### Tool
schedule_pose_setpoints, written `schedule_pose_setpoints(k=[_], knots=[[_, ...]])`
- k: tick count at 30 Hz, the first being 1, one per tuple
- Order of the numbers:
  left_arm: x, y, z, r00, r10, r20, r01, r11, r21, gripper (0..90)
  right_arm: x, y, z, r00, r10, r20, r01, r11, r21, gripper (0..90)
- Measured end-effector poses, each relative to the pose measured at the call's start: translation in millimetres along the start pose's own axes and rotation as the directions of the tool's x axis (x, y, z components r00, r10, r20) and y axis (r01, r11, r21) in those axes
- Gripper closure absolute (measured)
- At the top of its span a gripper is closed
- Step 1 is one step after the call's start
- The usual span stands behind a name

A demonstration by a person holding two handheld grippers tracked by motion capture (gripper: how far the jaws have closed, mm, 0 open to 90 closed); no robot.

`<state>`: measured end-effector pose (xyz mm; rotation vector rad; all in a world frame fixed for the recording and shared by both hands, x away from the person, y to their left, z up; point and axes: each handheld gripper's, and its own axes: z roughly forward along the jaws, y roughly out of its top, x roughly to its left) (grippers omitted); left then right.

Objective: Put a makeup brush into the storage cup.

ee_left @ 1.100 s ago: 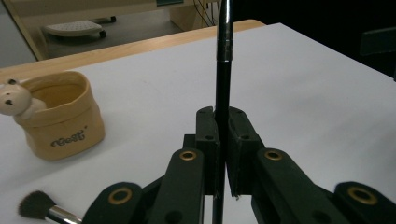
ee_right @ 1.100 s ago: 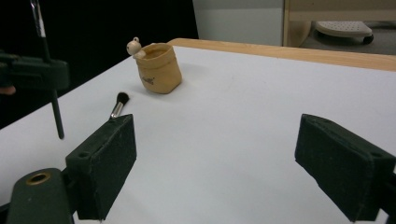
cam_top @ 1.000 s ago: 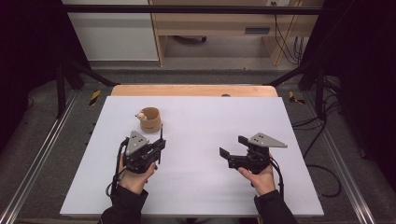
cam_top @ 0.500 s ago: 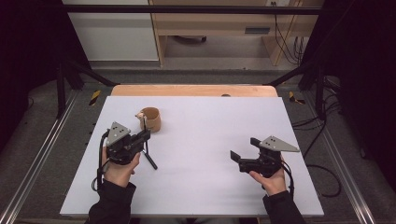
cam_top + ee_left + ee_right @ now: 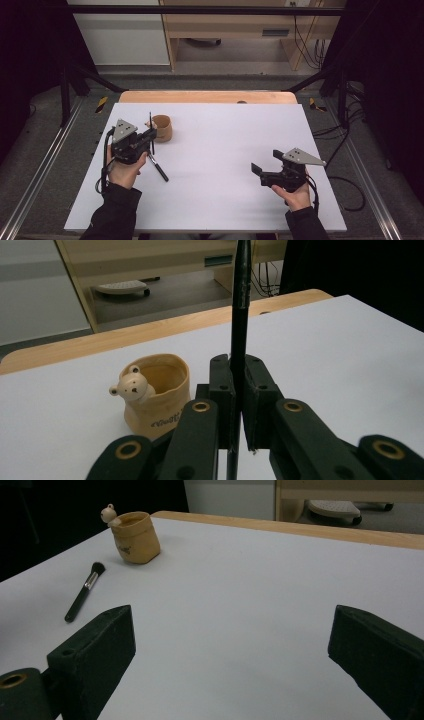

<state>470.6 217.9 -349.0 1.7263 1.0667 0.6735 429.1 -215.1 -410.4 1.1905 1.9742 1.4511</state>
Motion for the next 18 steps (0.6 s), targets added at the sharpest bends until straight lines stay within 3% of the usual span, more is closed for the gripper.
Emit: schedule_pose_setpoints(k=[18], knots=[[8.2, 19.9, 28.3, 0.9994, 0.019, -0.028, -0.019, 0.9998, 0.008, 84.1, 1.4, 1.7, -0.2, 1.0000, -0.002, -0.003, 0.002, 1.000, -0.003, 5.1]])
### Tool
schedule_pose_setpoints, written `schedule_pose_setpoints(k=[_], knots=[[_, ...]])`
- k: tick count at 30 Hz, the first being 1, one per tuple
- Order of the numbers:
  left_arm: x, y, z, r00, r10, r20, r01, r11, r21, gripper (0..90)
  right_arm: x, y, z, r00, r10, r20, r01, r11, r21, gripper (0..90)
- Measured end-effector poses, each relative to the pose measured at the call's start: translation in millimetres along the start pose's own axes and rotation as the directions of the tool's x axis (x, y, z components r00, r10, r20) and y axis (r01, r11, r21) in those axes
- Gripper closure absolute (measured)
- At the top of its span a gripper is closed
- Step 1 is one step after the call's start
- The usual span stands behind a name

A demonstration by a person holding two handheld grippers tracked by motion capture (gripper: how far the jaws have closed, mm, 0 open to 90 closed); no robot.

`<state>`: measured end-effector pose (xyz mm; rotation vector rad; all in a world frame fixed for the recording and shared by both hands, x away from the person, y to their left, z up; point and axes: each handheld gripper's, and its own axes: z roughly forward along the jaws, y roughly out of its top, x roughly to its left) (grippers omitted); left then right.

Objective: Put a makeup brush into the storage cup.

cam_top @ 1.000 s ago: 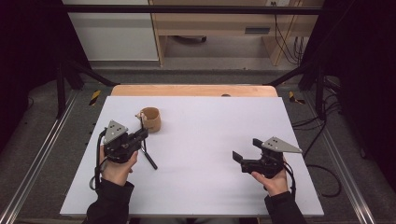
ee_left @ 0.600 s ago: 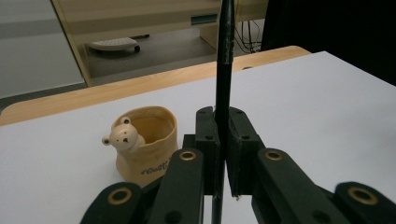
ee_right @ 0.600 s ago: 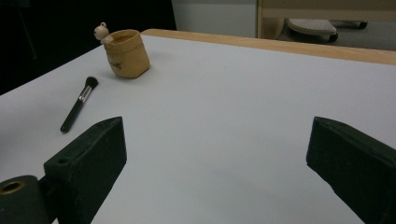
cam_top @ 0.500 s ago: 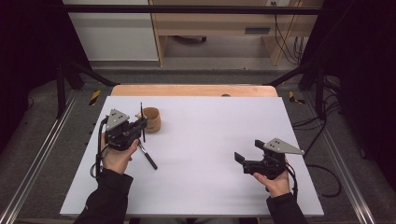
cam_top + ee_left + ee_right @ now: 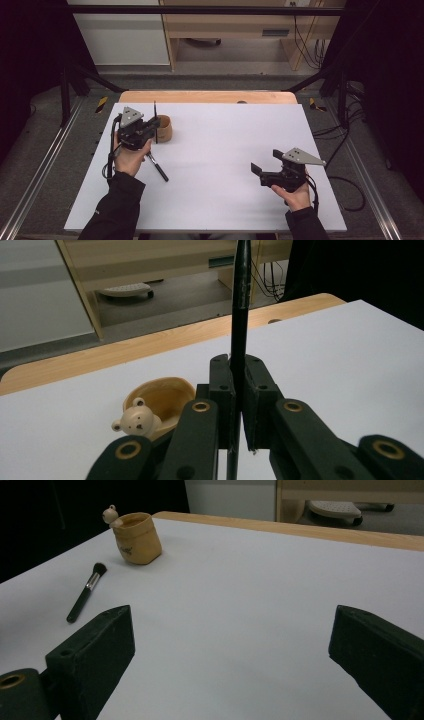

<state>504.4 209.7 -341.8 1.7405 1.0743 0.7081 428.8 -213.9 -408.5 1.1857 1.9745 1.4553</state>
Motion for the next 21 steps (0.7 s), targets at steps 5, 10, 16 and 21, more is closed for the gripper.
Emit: schedule_pose_setpoints(k=[5, 10, 16, 21], knots=[[4.4, 3.2, 8.4, 0.9999, -0.009, -0.010, 0.009, 0.9999, 0.004, 84.1, 0.5, 0.0, 0.5, 1.0000, -0.001, -0.001, 0.001, 1.000, 0.000, 5.2], [12.1, 7.6, 13.8, 0.9995, -0.029, -0.016, 0.029, 0.9996, -0.004, 84.1, 1.2, 0.2, 1.0, 1.0000, -0.003, -0.003, 0.003, 1.000, 0.006, 5.0], [20.2, 12.6, 18.7, 0.9990, -0.035, -0.028, 0.035, 0.9993, -0.011, 84.1, 0.7, 0.2, 1.4, 1.0000, -0.003, 0.000, 0.003, 1.000, 0.007, 4.9], [25.5, 13.9, 25.9, 0.9982, -0.050, -0.034, 0.050, 0.9987, -0.008, 84.2, 0.5, 0.1, 1.7, 1.0000, -0.003, 0.001, 0.003, 1.000, 0.007, 4.9]])
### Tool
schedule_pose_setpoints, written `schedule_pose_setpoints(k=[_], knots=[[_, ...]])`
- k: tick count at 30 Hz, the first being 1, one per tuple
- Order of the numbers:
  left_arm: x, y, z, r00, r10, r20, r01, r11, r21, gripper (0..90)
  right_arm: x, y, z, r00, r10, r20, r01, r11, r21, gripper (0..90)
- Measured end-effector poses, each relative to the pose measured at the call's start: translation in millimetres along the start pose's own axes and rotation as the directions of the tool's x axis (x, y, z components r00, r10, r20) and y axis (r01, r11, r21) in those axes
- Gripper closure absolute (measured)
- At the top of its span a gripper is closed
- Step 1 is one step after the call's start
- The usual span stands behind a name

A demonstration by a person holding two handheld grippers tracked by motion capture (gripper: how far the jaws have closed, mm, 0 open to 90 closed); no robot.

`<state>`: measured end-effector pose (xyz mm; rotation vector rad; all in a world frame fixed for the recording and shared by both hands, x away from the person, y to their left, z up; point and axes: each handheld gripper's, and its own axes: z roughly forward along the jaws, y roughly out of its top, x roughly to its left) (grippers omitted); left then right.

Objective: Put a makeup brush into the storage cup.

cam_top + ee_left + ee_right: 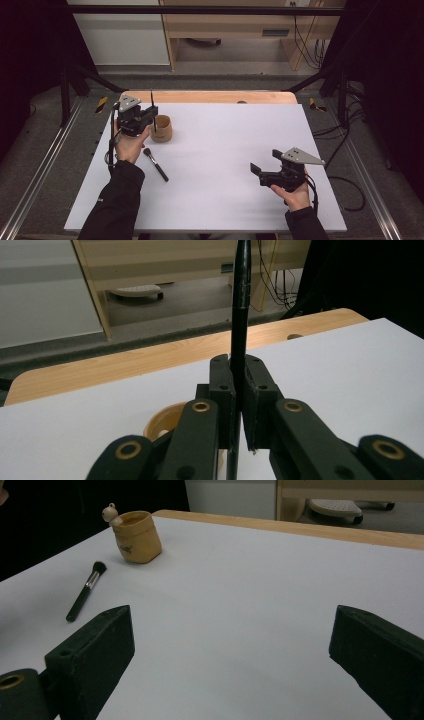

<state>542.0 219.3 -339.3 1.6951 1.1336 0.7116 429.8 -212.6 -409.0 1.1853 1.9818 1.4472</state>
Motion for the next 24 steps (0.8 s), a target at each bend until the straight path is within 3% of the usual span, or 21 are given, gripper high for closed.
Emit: schedule_pose_setpoints(k=[10, 24], knots=[[7.1, 0.2, 18.2, 0.9997, 0.007, -0.025, -0.007, 0.9997, 0.023, 84.2, 0.5, 0.1, 0.8, 1.0000, 0.005, -0.006, -0.005, 1.000, 0.000, 5.1], [15.1, -4.2, 41.1, 0.9986, -0.024, -0.048, 0.025, 0.9995, 0.020, 84.1, 2.4, 1.1, 1.0, 0.9999, 0.006, -0.012, -0.006, 1.000, -0.004, 5.1]])
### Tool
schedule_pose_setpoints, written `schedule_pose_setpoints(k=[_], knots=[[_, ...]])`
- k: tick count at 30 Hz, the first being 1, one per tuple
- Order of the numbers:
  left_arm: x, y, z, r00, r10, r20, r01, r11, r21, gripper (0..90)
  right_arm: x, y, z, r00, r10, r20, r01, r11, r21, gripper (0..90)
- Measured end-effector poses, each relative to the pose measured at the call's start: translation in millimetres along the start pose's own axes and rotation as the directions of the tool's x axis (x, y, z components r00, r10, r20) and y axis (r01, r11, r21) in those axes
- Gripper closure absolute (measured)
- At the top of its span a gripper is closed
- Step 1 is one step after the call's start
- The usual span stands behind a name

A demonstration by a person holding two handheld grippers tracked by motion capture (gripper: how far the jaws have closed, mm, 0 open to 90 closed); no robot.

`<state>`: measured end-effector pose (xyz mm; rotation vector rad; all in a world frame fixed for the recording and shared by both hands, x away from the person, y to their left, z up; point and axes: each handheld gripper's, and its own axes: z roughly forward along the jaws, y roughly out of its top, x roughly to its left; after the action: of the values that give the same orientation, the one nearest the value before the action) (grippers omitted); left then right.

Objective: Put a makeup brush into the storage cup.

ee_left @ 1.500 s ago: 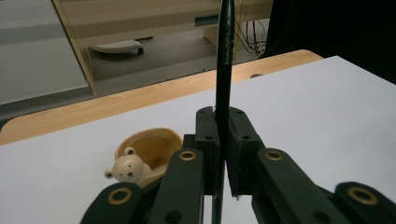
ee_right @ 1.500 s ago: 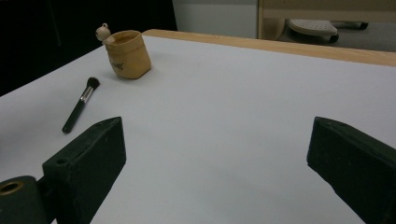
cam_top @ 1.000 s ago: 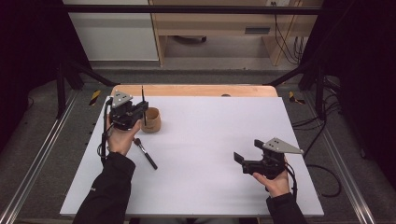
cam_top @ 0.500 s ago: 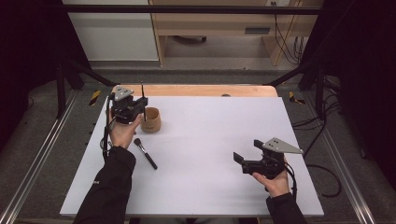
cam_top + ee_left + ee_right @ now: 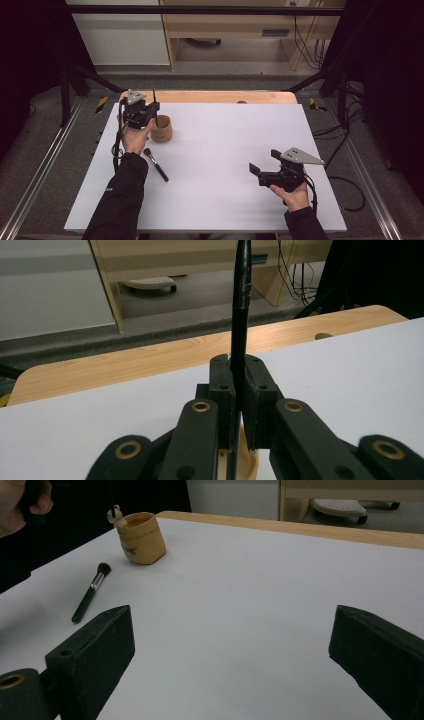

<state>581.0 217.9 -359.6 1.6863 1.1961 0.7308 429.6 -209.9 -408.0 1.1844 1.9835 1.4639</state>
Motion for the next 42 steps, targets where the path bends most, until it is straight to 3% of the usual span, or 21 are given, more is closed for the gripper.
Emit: schedule_pose_setpoints(k=[25, 42], knots=[[-0.8, -12.2, 23.6, 0.9997, 0.013, -0.020, -0.013, 0.9996, 0.024, 84.3, -0.1, 0.2, -0.3, 0.9999, 0.009, -0.006, -0.009, 1.000, -0.006, 5.1], [-0.5, -26.6, 24.4, 0.9999, 0.012, -0.012, -0.012, 0.9992, 0.039, 84.4, 0.4, -0.4, 0.9, 1.0000, 0.000, -0.005, 0.000, 1.000, 0.004, 5.1]])
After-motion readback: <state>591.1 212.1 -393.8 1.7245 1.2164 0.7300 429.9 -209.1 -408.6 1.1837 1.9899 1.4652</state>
